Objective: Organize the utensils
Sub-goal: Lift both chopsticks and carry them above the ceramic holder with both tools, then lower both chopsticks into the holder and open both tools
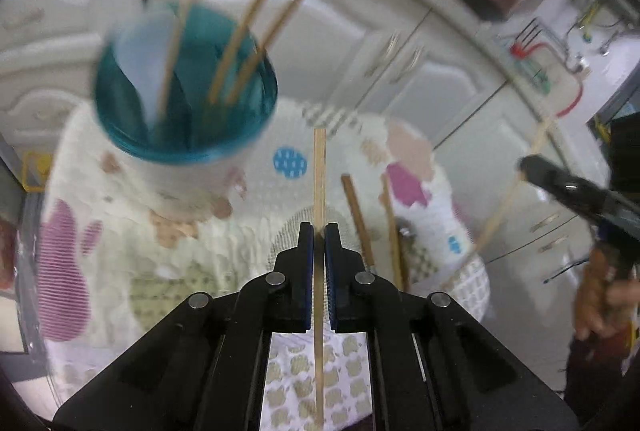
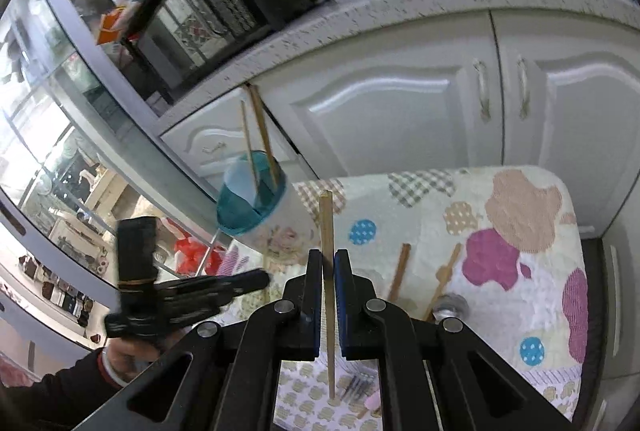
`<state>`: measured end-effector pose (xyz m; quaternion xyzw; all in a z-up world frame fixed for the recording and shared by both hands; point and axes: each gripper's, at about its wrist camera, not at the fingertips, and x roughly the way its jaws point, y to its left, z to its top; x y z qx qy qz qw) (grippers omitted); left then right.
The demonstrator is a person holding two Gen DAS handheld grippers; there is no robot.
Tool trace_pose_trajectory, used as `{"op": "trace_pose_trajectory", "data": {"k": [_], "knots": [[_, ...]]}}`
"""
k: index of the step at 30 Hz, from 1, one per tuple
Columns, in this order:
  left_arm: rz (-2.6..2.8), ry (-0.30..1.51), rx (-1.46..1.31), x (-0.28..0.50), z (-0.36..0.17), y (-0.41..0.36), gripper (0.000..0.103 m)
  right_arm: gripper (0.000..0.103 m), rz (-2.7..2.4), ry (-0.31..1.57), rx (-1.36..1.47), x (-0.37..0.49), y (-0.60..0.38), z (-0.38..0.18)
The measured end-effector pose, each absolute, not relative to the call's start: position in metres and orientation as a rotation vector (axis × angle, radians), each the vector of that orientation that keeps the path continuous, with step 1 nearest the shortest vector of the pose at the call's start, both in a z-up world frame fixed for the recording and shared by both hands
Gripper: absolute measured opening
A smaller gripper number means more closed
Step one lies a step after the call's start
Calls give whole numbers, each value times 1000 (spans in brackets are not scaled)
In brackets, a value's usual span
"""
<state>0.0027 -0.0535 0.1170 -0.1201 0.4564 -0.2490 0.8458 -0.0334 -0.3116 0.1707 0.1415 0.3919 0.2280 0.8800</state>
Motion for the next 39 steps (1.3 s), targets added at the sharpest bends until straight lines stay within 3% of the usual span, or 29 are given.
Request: {"op": "trace_pose_trajectory", "data": {"k": [11, 21, 30, 39], "knots": [[-495, 747, -323, -27, 202, 17, 4, 6, 529, 747, 244, -29, -288, 208], [-298, 508, -310, 13, 275, 45, 4, 6, 558, 604, 211, -1, -264, 279], [-137, 416, -211, 62, 265, 41, 4, 6, 533, 542, 189, 53, -230, 300], [-113, 531, -175, 85, 205, 31, 4, 6, 519, 649, 159, 96, -193, 238]]}}
